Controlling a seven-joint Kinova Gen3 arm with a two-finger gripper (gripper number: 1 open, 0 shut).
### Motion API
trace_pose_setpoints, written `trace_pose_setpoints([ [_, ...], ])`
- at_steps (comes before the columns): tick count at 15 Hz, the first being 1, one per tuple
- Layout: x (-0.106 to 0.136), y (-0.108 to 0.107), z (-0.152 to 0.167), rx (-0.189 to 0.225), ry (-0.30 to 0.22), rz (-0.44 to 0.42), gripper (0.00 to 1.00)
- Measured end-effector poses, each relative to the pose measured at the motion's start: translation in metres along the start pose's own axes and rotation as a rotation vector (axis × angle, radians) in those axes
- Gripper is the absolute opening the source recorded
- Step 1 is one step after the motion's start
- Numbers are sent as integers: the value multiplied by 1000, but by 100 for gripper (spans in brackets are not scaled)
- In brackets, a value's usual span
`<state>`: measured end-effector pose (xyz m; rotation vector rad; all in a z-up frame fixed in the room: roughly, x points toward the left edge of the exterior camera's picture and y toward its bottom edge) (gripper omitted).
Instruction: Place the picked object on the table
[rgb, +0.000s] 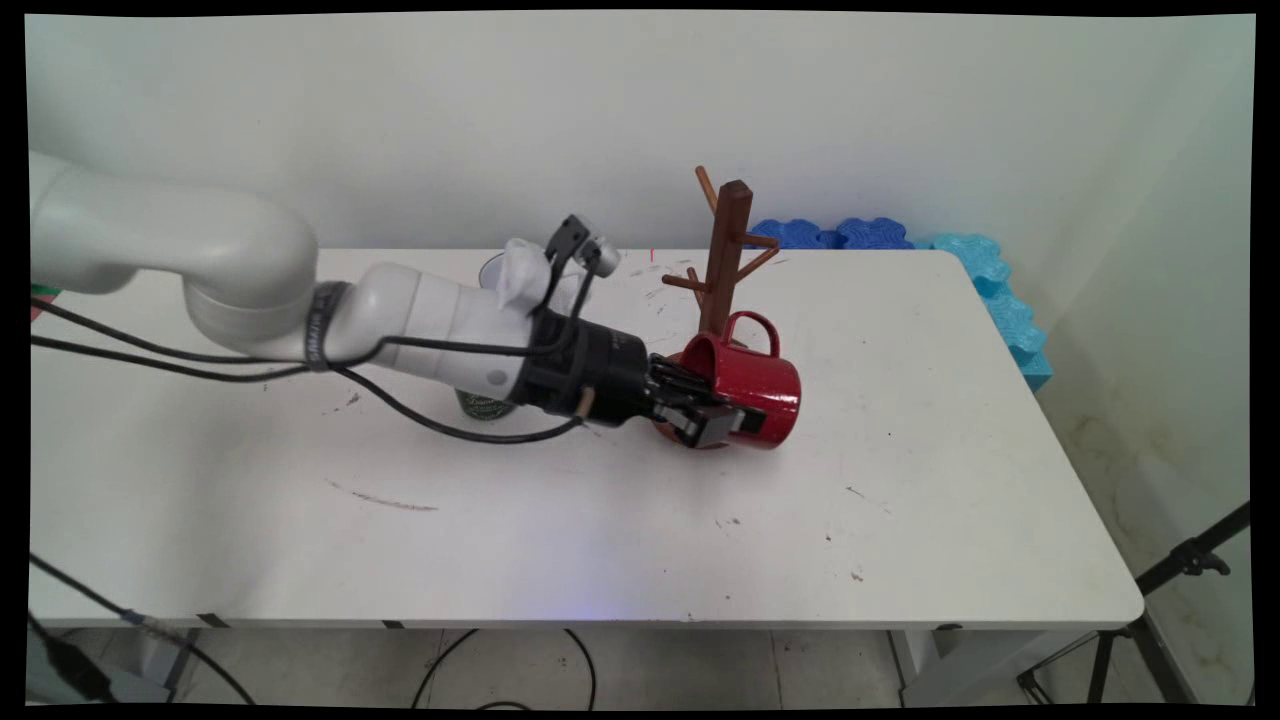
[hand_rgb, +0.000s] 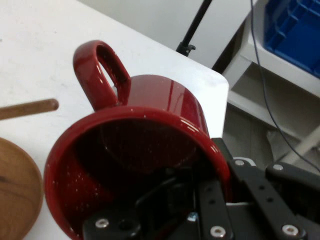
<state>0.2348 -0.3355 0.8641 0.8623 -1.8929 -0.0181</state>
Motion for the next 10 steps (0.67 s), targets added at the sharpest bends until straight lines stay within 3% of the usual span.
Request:
trace_pose_setpoints([
  [10,26,-5,-83,28,-201,175,0],
])
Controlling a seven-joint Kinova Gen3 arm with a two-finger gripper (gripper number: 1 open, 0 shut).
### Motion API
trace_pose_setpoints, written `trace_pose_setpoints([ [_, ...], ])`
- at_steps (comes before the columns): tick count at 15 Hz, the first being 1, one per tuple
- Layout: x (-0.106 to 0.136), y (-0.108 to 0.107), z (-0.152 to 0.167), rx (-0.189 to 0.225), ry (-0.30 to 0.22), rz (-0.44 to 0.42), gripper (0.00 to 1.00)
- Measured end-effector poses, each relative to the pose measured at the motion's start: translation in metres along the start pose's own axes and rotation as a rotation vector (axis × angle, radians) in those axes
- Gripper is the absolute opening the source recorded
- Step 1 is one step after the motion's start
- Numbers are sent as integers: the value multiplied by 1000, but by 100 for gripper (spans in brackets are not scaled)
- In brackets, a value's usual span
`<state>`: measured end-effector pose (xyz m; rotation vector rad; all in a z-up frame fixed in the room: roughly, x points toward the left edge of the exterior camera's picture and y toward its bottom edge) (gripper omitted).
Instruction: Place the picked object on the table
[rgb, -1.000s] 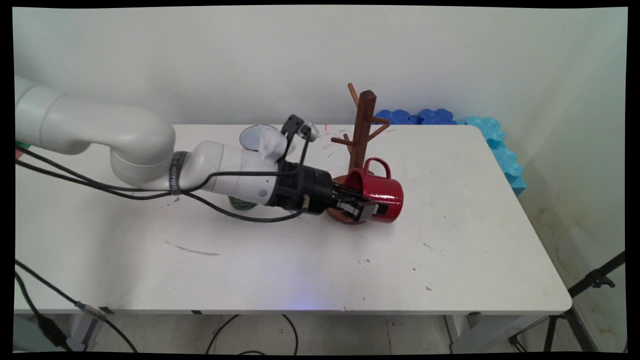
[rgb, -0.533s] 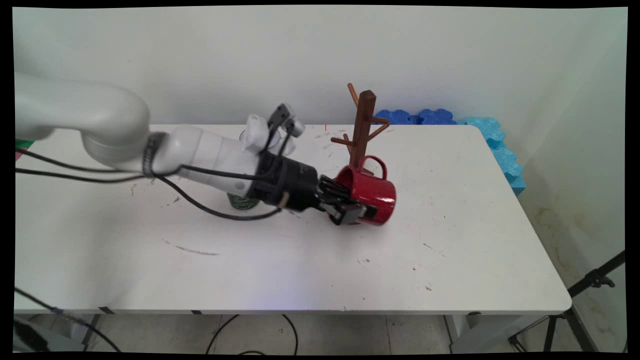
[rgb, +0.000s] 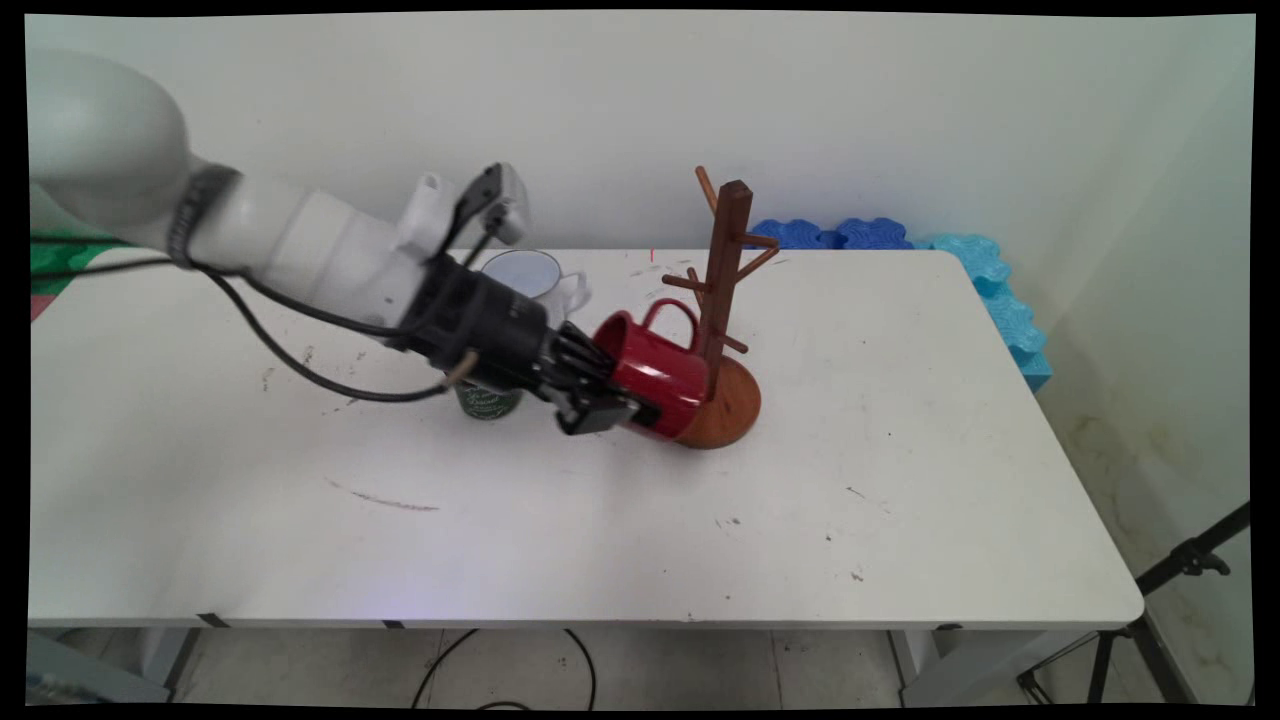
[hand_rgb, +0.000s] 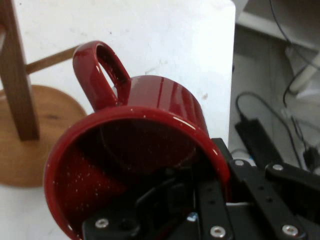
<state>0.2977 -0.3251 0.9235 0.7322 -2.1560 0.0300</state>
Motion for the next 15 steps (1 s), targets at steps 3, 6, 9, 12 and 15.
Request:
trace_pose_setpoints([
  [3,-1,-1,-24,-4,-77,70,0],
  [6,-3,-4,-44,0,-162,130,0],
  [9,-3,-13,-60,25,-269,200,0],
  [12,-4,-24,-70,67,-384,245,0],
  [15,-2,-31,-68,96,-489,268,0],
])
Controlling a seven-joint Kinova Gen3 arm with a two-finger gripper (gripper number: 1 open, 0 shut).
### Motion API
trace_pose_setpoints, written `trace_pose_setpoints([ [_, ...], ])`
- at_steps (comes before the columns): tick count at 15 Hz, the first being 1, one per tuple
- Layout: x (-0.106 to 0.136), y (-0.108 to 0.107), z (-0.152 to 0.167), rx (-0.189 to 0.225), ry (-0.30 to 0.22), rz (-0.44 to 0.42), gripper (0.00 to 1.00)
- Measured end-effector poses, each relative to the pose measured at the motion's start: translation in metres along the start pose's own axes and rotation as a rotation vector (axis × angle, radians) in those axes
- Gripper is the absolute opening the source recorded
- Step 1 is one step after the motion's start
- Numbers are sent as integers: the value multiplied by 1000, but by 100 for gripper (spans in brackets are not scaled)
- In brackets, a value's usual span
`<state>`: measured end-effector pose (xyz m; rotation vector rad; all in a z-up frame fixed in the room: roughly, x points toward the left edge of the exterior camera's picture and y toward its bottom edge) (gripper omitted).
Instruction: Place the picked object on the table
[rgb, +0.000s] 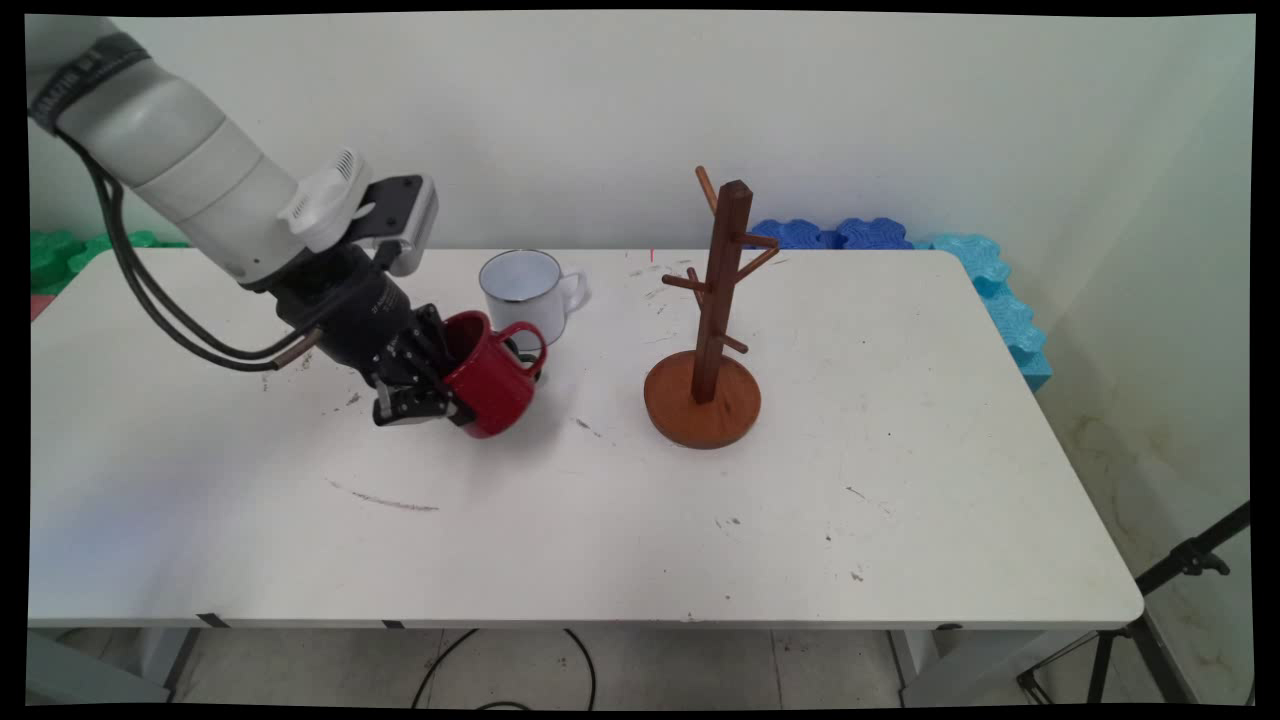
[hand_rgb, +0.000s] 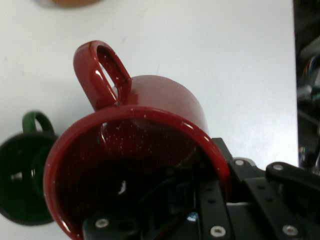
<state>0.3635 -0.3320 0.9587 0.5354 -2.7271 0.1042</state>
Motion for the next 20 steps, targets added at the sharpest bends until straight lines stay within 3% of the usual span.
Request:
trace_pose_setpoints([
  [10,8,1,34,-6,-164,17,0],
  [20,16,2,79,11,-206,47,0],
])
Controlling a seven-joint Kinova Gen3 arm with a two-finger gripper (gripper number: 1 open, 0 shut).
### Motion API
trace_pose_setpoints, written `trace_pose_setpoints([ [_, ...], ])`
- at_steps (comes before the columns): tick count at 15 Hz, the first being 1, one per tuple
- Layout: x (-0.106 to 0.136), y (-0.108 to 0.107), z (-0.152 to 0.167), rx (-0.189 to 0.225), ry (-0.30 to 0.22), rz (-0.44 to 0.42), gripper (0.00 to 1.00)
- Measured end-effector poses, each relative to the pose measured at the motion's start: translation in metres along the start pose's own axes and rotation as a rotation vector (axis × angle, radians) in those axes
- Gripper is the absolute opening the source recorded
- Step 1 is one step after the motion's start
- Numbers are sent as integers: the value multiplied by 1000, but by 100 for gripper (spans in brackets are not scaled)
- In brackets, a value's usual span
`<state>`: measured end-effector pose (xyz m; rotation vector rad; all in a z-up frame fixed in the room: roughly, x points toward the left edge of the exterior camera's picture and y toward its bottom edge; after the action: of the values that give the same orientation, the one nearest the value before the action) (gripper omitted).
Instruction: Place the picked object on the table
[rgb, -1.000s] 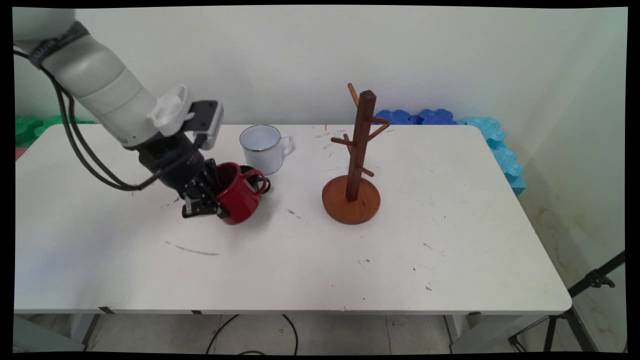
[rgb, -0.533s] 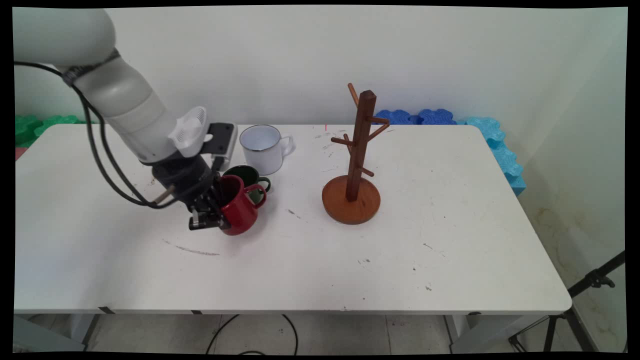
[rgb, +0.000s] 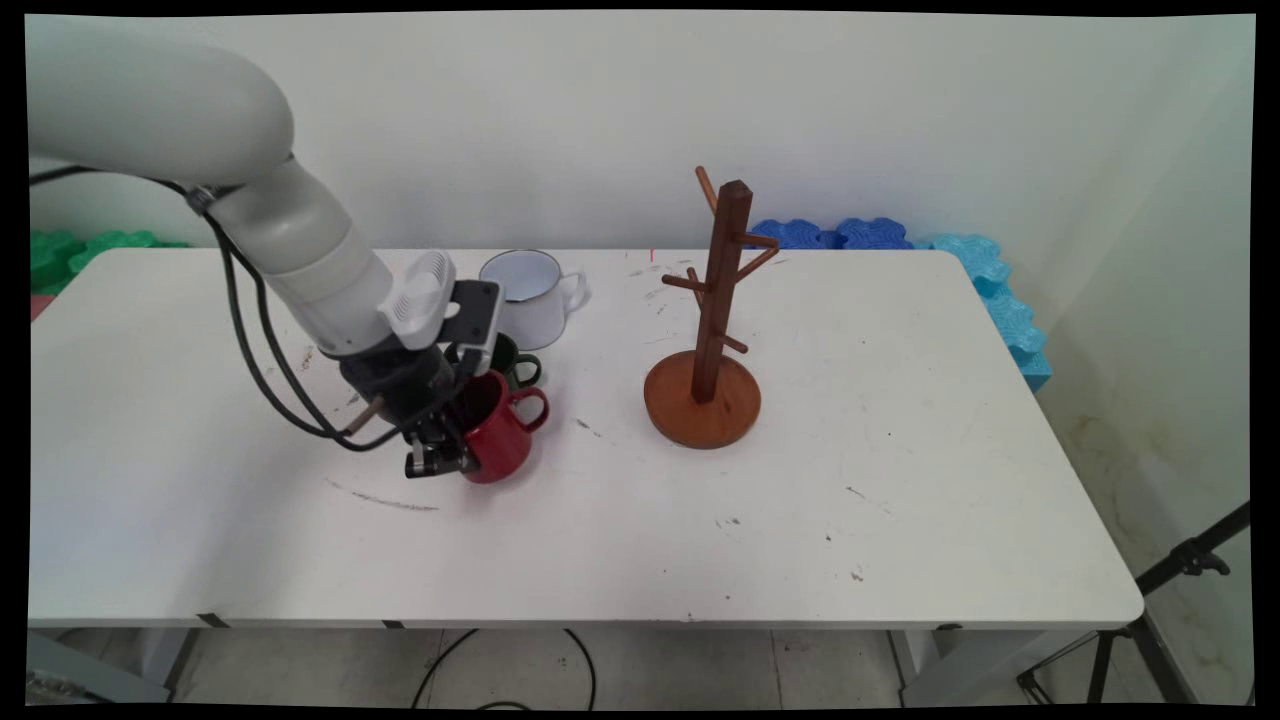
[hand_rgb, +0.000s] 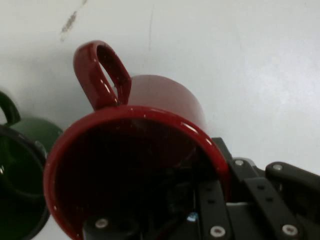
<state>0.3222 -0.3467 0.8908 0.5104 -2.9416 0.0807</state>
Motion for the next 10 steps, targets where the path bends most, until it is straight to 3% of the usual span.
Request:
trace_pose_setpoints([
  [9,5,0,26,20,-13,14,0],
  [10,6,0,28,21,-9,14,100],
])
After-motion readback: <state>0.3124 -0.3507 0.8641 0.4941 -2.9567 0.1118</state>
